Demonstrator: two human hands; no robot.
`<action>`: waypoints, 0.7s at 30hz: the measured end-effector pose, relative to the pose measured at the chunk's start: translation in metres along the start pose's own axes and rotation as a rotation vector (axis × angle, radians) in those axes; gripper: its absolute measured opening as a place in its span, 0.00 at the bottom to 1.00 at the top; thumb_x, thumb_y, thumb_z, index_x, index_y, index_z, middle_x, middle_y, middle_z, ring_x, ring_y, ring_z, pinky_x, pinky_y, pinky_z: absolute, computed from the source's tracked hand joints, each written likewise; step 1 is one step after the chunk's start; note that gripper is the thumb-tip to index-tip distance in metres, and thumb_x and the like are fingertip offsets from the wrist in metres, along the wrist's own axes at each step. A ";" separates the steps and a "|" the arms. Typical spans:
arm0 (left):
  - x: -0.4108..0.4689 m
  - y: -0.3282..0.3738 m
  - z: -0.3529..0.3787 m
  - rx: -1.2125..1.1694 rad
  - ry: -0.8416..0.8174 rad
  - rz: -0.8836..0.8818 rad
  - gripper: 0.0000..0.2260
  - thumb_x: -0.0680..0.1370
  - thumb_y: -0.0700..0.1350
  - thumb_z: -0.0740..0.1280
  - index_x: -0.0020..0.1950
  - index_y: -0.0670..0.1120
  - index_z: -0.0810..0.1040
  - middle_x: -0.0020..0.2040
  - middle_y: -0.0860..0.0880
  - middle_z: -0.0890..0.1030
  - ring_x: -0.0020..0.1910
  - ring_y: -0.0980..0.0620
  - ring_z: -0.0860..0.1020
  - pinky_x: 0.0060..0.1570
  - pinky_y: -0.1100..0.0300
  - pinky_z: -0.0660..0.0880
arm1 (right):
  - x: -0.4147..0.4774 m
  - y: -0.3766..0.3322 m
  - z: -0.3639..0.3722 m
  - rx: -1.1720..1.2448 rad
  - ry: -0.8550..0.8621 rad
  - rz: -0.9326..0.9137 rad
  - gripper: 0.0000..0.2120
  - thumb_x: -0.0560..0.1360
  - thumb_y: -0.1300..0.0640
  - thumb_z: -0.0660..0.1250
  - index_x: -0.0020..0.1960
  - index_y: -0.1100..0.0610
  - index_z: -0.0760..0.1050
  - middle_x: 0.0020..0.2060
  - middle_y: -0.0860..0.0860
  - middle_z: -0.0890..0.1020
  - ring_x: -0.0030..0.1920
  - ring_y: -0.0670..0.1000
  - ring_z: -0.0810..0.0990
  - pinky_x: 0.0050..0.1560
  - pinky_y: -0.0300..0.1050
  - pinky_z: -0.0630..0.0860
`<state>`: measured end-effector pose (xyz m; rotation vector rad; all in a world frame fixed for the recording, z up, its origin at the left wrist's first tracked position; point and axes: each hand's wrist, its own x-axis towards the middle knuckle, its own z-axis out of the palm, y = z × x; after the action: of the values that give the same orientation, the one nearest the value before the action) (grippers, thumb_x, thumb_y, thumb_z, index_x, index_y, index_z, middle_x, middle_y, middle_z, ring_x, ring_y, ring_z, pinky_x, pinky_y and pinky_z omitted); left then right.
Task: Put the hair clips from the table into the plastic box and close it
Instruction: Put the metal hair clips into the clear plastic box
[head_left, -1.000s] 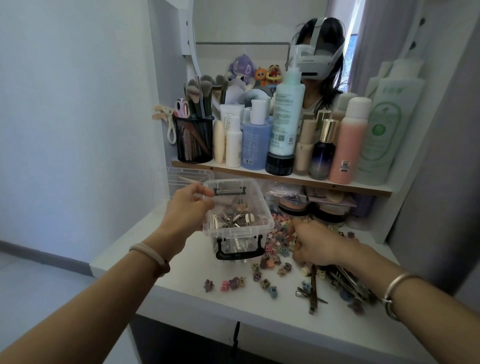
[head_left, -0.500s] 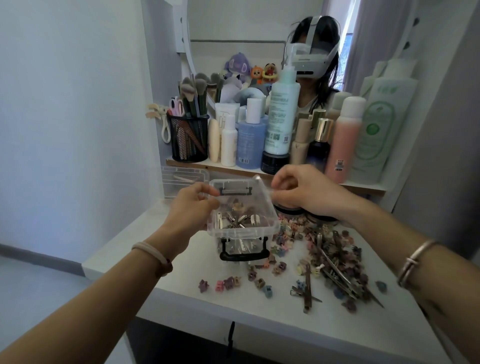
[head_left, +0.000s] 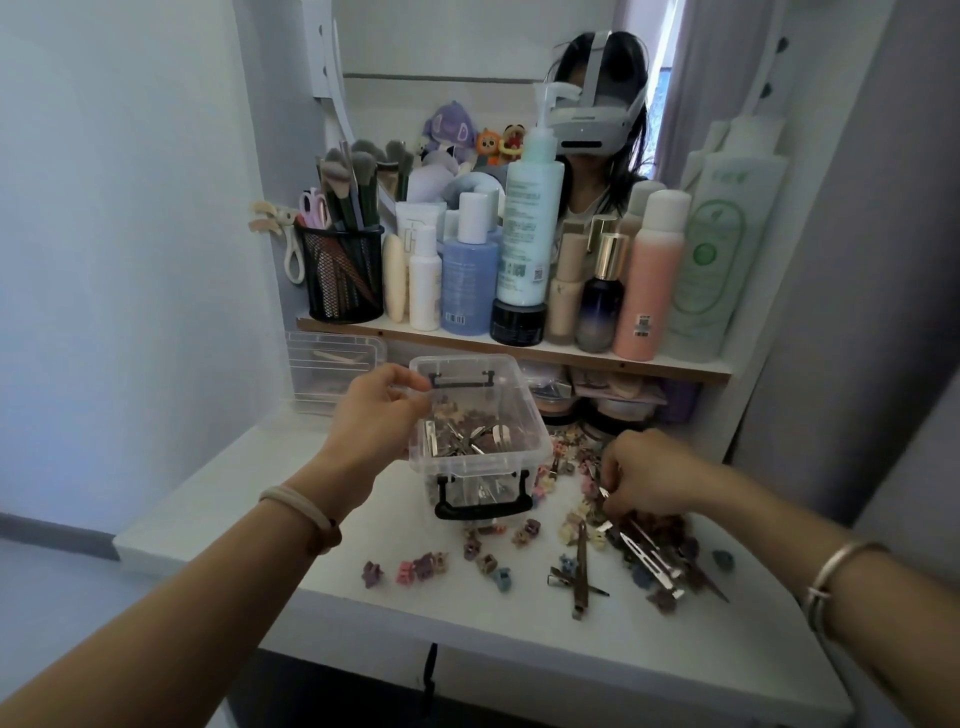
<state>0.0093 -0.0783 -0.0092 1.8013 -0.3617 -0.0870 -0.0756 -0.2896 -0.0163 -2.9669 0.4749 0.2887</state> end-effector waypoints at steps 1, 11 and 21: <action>0.000 0.000 0.000 -0.002 -0.001 -0.001 0.07 0.77 0.37 0.62 0.42 0.48 0.73 0.37 0.49 0.73 0.33 0.52 0.70 0.30 0.62 0.68 | 0.001 -0.002 0.000 0.023 0.026 -0.012 0.10 0.70 0.57 0.70 0.49 0.62 0.80 0.48 0.55 0.83 0.48 0.53 0.80 0.41 0.40 0.72; -0.001 0.002 -0.003 0.016 -0.006 0.012 0.04 0.77 0.38 0.62 0.46 0.46 0.73 0.37 0.49 0.73 0.33 0.53 0.70 0.30 0.63 0.68 | -0.001 -0.030 -0.046 1.039 0.217 -0.045 0.06 0.72 0.67 0.67 0.39 0.59 0.76 0.34 0.53 0.79 0.32 0.47 0.78 0.31 0.34 0.78; -0.005 0.005 -0.004 0.010 -0.014 0.008 0.07 0.77 0.38 0.62 0.43 0.48 0.73 0.38 0.49 0.73 0.35 0.53 0.72 0.32 0.63 0.70 | 0.005 -0.033 -0.045 1.011 0.253 -0.018 0.05 0.74 0.65 0.66 0.40 0.59 0.77 0.38 0.56 0.82 0.34 0.50 0.81 0.33 0.36 0.80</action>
<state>0.0043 -0.0738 -0.0038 1.8100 -0.3803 -0.0926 -0.0529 -0.2667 0.0292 -2.0090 0.4368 -0.2704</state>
